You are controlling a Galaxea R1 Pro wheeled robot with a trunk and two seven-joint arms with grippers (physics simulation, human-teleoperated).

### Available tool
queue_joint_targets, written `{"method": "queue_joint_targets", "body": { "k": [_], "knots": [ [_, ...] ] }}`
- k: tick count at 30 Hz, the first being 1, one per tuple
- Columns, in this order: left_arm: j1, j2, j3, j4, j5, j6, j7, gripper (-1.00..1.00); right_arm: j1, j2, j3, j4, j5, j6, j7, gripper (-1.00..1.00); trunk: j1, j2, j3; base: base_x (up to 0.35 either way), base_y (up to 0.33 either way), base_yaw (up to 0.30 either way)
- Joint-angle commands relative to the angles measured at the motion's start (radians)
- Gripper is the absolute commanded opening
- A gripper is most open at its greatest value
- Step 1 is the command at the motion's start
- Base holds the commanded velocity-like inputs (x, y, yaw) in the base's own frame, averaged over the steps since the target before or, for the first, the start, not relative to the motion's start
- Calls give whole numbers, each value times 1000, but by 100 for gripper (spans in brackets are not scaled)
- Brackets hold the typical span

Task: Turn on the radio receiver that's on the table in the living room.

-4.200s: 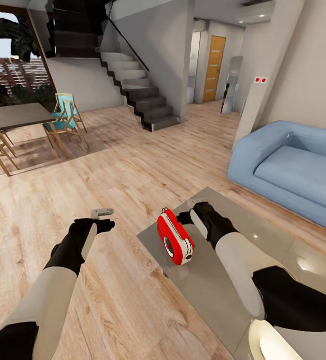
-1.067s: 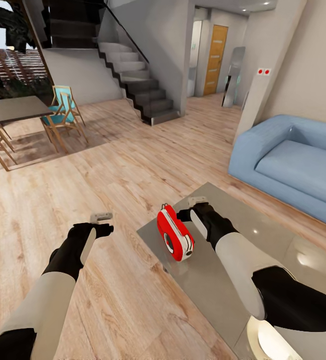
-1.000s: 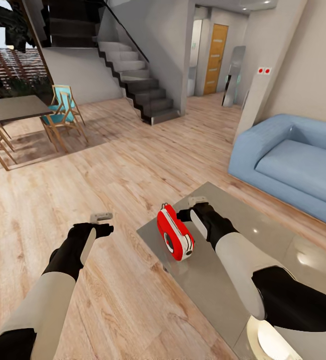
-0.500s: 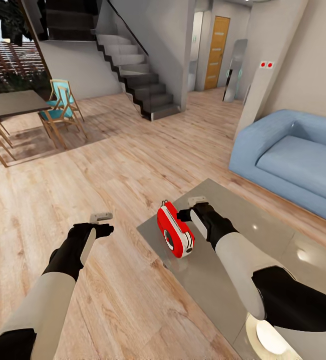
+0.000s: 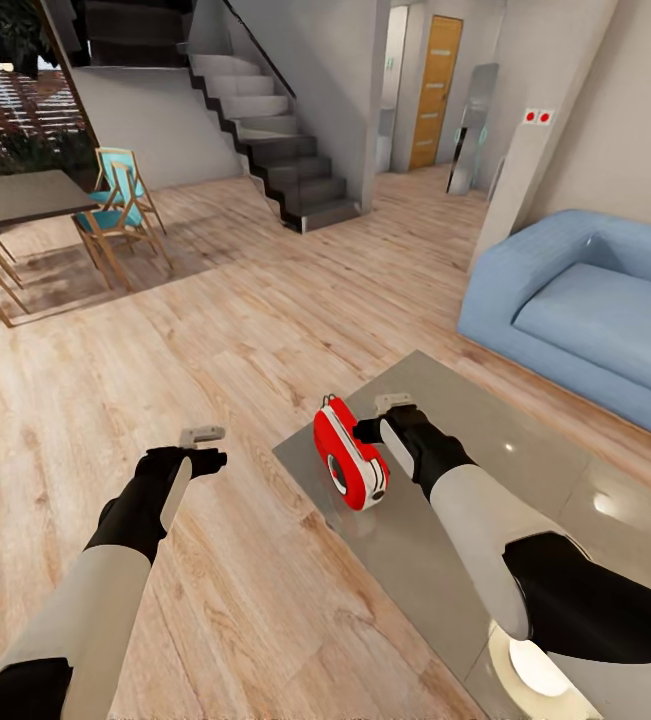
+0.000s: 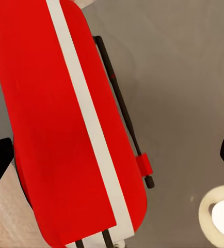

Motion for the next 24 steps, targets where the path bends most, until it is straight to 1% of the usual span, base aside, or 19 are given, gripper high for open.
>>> {"method": "queue_joint_targets", "body": {
  "k": [1, 24],
  "knots": [
    [1, 0, 0, 0, 0, 0, 0, 100, 0, 0, 0, 0, 0, 0, 0, 100, 0, 0, -2, 0, 0, 0],
    [4, -6, 0, -2, 0, 0, 1, 100, 0, 0, 0, 0, 0, 0, 0, 100, 0, 0, -38, 0, 0, 0]
  ]
}}
